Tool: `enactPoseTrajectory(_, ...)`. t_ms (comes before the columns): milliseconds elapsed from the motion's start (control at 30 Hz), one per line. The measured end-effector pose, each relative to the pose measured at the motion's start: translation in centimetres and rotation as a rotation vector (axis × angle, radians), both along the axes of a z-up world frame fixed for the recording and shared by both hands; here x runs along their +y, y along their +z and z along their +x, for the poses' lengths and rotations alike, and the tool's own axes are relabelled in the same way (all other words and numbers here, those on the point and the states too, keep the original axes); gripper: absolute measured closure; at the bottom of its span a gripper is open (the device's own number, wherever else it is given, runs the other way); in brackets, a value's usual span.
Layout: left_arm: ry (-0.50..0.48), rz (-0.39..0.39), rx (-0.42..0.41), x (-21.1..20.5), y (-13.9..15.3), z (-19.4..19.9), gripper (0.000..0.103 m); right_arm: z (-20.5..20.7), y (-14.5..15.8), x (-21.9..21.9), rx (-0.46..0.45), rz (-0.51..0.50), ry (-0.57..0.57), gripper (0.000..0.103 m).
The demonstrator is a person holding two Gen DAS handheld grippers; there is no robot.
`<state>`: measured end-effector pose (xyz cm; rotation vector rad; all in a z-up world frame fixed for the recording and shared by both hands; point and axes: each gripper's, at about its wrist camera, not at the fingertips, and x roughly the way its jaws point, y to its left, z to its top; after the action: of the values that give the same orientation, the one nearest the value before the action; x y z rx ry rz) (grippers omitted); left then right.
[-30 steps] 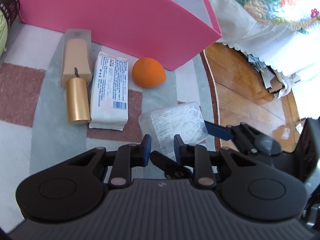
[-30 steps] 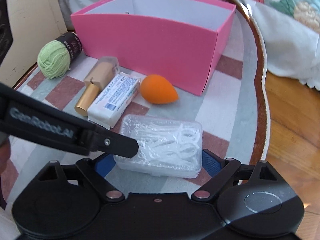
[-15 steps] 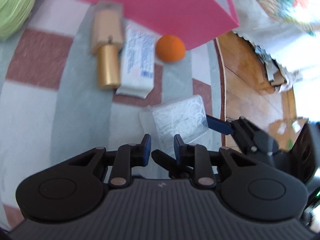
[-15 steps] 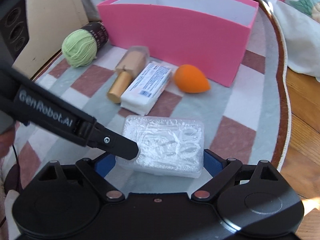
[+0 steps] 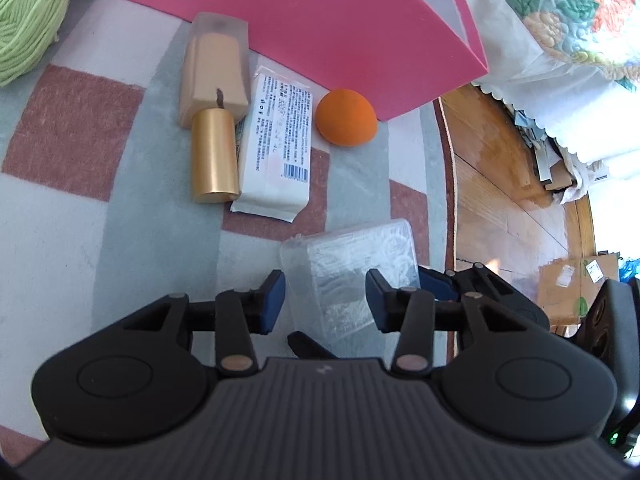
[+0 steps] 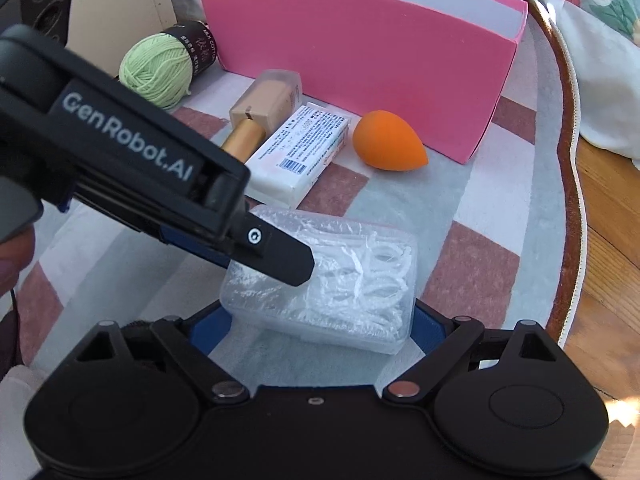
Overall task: Organize objects
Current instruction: 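Close the left gripper on the clear floss-pick box and lift, then carry the floss-pick box with the left gripper over the pink box and lower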
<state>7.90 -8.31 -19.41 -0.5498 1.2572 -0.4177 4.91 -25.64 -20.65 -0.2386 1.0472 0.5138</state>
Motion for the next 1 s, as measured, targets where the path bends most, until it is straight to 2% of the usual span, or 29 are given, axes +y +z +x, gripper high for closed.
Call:
enactPoseTrajectory(167, -0.024, 0.042, -0.041, 0.1, 1.5, -0.7, 0.067, 0.1, 0.6, -0.4, 0.034, 0.067, -0.037, 0.009)
enactPoseTrajectory(367, -0.025, 0.07, -0.061, 0.8, 4.2, -1.8, 0.067, -0.8, 2.4, 0.7, 0.002, 0.047, 0.001, 0.009)
enactPoseTrajectory(733, 0.03, 0.035, -0.143, 3.5, 11.8, -2.6, 0.068, -1.7, 9.5, 3.0, -0.149, 0.004, 0.034, 0.009)
enactPoseTrajectory(1000, 0.072, 0.038, -0.208, 5.4, 17.5, 0.4, 0.068, 0.8, 14.6, 4.8, -0.281, -0.015, 0.067, 0.008)
